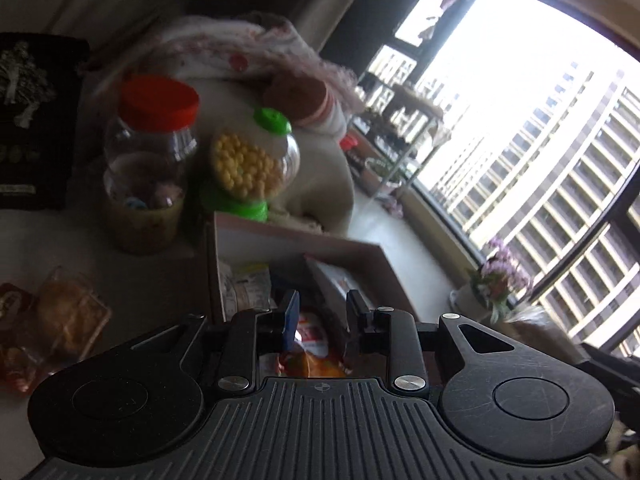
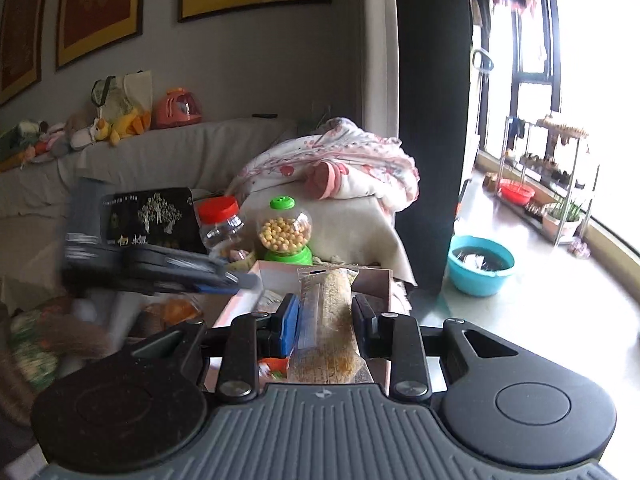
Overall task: Organize snacks
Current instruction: 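Carry both held snacks into the pink box and open both tools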
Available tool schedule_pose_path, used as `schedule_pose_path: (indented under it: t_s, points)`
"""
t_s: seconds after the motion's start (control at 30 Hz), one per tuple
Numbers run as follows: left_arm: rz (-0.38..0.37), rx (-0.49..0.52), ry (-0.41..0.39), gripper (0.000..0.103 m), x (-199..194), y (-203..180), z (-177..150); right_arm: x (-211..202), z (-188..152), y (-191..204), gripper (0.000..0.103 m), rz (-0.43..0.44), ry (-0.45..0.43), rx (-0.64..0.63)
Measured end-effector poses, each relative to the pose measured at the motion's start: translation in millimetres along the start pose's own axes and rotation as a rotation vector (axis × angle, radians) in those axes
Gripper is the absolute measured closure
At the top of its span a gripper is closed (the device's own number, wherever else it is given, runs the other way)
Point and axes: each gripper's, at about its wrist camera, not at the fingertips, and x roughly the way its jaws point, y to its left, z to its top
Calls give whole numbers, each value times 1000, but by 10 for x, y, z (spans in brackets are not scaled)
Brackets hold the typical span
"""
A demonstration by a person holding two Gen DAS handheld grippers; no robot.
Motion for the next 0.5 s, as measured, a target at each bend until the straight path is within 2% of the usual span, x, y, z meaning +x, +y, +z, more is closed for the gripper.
schedule_pose_path:
  t_s: [0.1,0.17,0.23,0.27,0.4,0.5]
  points:
    - [35,4,-109,73,-465,105,82,294,172,47,74,14,27,50]
    - [77,5,-140,73,-731,208,80,560,291,89,73,33,55,96]
    - [119,-3,-137,73,-957,326,38,797,370,122,60,60,115,134]
    - [157,-8,-129,73,-1046,417,5,887,396,147,57,70,136,146]
    - [318,-64,-102,73,-1376,912,-202,987,434,320,54,52,129,107]
    - [414,-147,-72,73,-1442,1366,-331,1028,421,487,50,50,139,74]
